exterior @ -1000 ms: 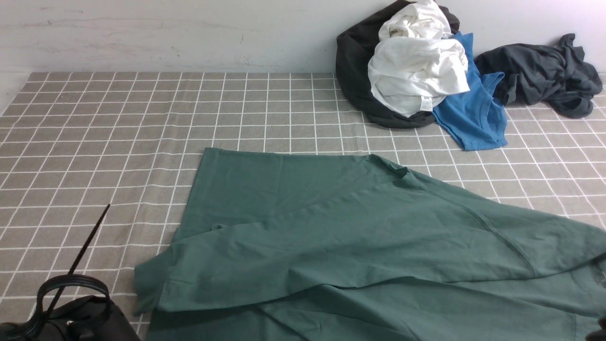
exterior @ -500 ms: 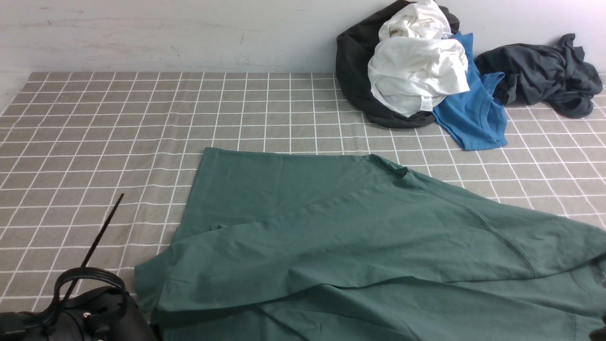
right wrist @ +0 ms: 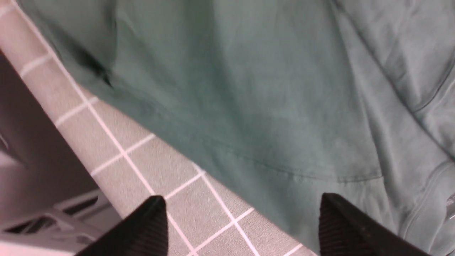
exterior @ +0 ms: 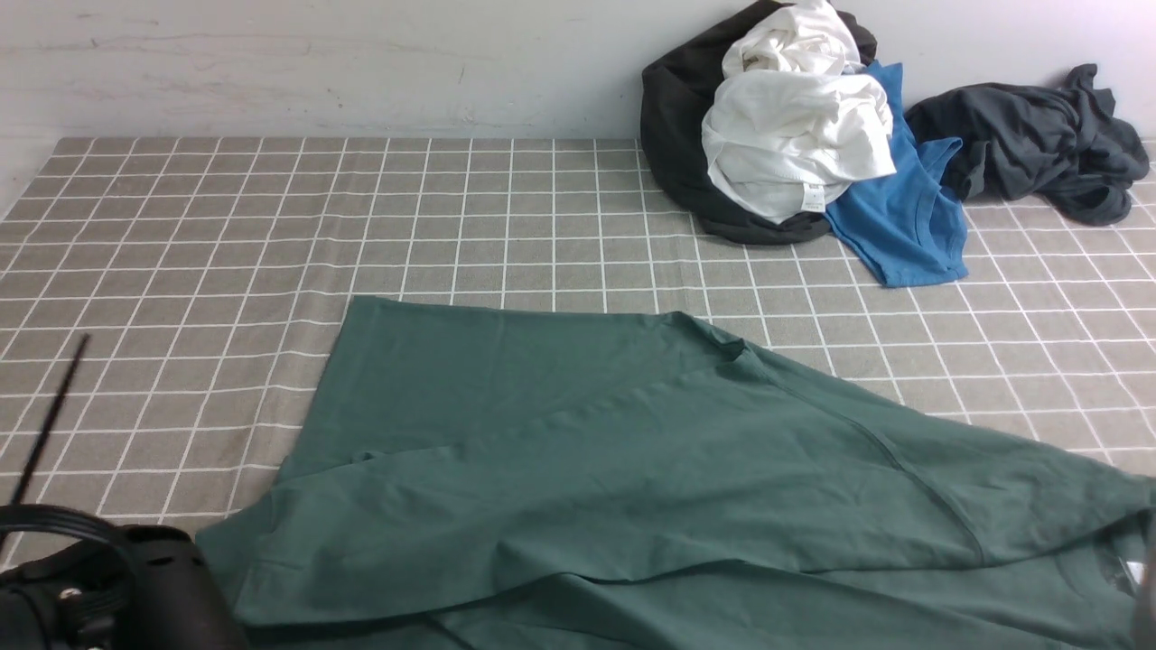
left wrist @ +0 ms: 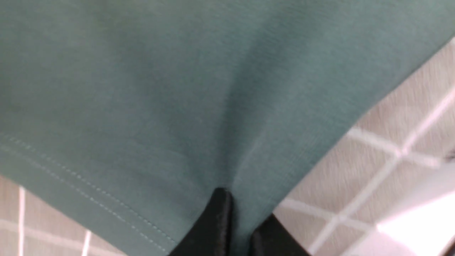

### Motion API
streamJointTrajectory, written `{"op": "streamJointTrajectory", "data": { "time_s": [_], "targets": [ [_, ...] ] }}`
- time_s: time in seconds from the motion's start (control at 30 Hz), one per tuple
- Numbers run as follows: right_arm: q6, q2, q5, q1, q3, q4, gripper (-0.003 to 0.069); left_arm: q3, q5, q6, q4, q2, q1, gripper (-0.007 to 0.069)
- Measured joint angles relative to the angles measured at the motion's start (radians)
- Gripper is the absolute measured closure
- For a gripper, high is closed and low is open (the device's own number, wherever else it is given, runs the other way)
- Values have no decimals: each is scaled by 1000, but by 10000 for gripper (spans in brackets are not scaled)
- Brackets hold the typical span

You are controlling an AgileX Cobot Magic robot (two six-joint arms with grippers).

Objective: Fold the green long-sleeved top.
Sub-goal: Use both arms simultaneously to clamp the lower edge of the clothing fabric

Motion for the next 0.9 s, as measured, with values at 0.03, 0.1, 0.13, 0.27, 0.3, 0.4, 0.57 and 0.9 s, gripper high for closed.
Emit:
{"op": "streamJointTrajectory", "data": {
  "time_s": [0.03,0.1,0.13,0.27,0.3,0.4,0.57,0.9],
  "targets": [
    [-16,19,-14,0,14,0,88,1,10,0,0,-21,0,622],
    [-52,52,-52,0,38,-1,75,1,11,0,0,-57,0,622],
    [-59,60,-62,0,46,-1,74,1,11,0,0,-62,0,622],
    [-153,160,-167,0,97,-2,82,1,11,-1,0,-88,0,622],
    [-174,179,-190,0,106,-2,88,1,10,-1,0,-88,0,622],
    [-273,253,-248,0,146,-6,105,1,5,-1,0,-88,1,622],
    [-377,372,-344,0,197,-55,134,1,-17,-1,0,-88,1,622],
    [-390,517,-470,0,208,-171,286,2,-20,-1,0,-88,1,622]
  ]
}}
